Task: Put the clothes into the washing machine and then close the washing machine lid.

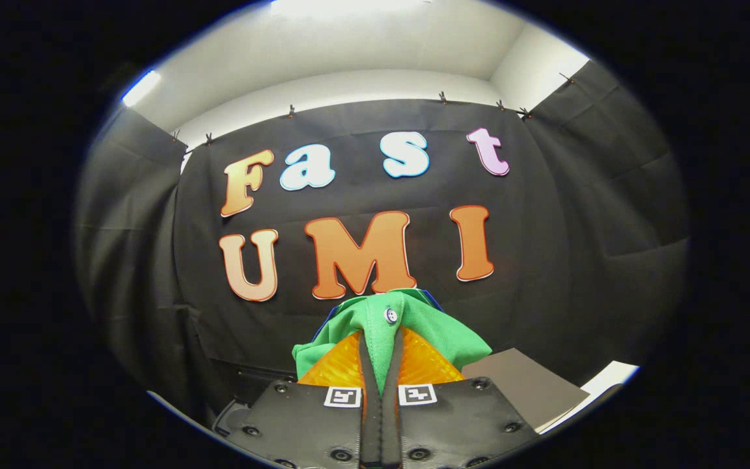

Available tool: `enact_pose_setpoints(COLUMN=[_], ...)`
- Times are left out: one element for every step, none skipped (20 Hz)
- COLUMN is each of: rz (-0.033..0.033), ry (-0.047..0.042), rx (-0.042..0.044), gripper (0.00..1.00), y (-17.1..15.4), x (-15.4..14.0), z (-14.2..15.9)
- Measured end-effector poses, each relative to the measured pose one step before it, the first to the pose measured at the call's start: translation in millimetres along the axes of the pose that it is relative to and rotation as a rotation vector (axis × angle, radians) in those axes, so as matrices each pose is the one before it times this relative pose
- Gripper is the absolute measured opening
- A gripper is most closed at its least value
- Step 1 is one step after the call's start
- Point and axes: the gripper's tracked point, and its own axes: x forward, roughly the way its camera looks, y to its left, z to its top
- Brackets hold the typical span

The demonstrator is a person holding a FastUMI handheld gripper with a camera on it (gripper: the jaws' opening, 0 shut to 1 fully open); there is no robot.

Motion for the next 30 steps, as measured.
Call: enact_pose_setpoints(rz=[0.00510,0.00418,0.00297,0.00410,0.00784,0.00984,0.01326,0.01769,0.02150,0.02550,0.02703,0.02505,0.02315,0.02451,0.02512,0.02536,0.02292,0.01978,0.01653,0.01719,0.01498,0.00785,-0.00204,-0.01049,-0.00983,-0.00556,-0.00811,-0.01363,-0.01871,-0.02219], ry=[-0.00602,-0.00460,-0.00574,-0.00261,-0.00204,-0.00062,0.00046,0.00174,-0.00010,-0.00205,-0.00565,-0.00901,0.00031,0.00556,0.00037,0.00047,0.00054,0.00429,0.01061,0.01100,0.01242,0.00841,0.00900,0.01578,0.01994,0.01908,0.01307,0.01452,0.00949,0.00575], rx=[0.00726,0.00633,0.00452,-0.00046,-0.00229,-0.00485,-0.00270,-0.00118,-0.00072,0.00075,0.00143,0.00307,0.00195,-0.00054,0.00202,0.00241,0.00601,0.01025,0.01213,0.01347,0.00986,0.00421,-0.00336,-0.00853,-0.00787,-0.00569,-0.00460,-0.00474,-0.00533,-0.01174], gripper=[0.07,0.07,0.07,0.07,0.07,0.07,0.07,0.07,0.07,0.08,0.07,0.07,0.07,0.07,0.07,0.07,0.07,0.07,0.07,0.07,0.07,0.07,0.07,0.07,0.07,0.07,0.07,0.07,0.08,0.07], y=[12.42,13.52,11.84,12.87,12.21,13.02,11.01,12.43,12.16,13.06,12.23,10.49,7.65,8.39,8.08,8.87,8.64,8.29,6.75,7.24,7.89,6.21,6.58,3.70,5.15,3.68,4.07,2.02,2.30,0.44], x=[-2.76,-2.59,-2.17,0.36,1.20,2.02,2.10,4.00,4.33,5.14,6.58,6.00,3.62,5.28,3.80,4.66,5.30,5.45,7.53,6.28,4.15,4.01,4.16,4.19,3.73,6.29,5.38,7.93,3.71,6.01], z=[3.65,2.24,1.46,0.75,-0.99,-0.03,-1.67,-2.12,-1.90,-0.89,0.50,-0.18,-2.32,-4.88,-5.15,-5.56,-7.52,-8.21,-9.49,-10.40,-8.08,-12.05,-12.83,-15.69,-16.67,-15.73,-15.12,-14.92,-14.16,-13.28])
